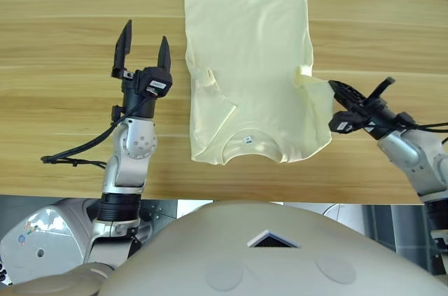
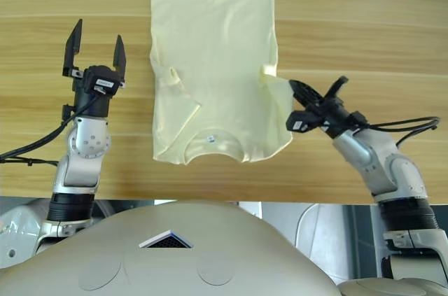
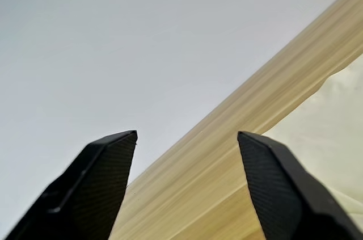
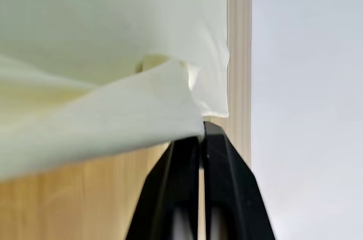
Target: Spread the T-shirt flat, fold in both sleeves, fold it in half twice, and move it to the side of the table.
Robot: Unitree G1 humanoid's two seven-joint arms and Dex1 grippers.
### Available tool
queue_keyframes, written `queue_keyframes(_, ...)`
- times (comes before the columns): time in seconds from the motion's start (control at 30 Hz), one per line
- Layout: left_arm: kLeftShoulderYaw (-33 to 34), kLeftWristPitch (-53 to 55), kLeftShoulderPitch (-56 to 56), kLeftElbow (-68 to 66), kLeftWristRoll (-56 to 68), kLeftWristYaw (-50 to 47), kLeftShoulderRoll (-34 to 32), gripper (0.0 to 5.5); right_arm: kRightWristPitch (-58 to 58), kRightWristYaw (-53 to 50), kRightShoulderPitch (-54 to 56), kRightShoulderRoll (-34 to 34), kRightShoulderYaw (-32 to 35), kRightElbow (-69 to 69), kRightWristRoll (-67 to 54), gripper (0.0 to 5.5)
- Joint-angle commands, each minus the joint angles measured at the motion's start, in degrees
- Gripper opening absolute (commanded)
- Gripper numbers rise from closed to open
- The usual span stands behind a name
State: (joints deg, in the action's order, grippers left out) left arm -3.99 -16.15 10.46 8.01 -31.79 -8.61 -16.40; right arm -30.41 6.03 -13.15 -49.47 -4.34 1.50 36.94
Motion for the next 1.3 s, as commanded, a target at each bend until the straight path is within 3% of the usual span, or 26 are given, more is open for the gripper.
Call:
queue_keyframes(0.03,-0.1,-0.1,-0.1,-0.1,-0.2,-0.2,-0.3,3.32,-0.7,-0.9,-1.6,-0.9,1.8,1.6,-0.5,0.01)
queue_keyframes(0.17,-0.1,-0.1,0.0,0.1,-0.3,-0.1,-0.3,3.32,-1.2,-0.9,-1.0,-1.0,2.2,1.5,-0.4,0.01)
queue_keyframes(0.53,-0.3,-0.2,0.2,-0.2,-0.4,0.0,-0.4,3.32,-2.4,3.9,3.0,5.2,-6.8,-3.1,1.6,0.01)
queue_keyframes(0.93,-0.8,0.0,0.3,-0.1,-0.7,-0.1,0.0,3.32,-2.3,4.8,3.5,5.5,-8.9,-1.8,3.1,0.01)
queue_keyframes(1.3,-1.0,-0.3,0.1,-0.9,-0.4,-0.4,0.0,3.32,-2.5,5.2,6.0,7.8,-13.1,-1.8,4.8,1.95)
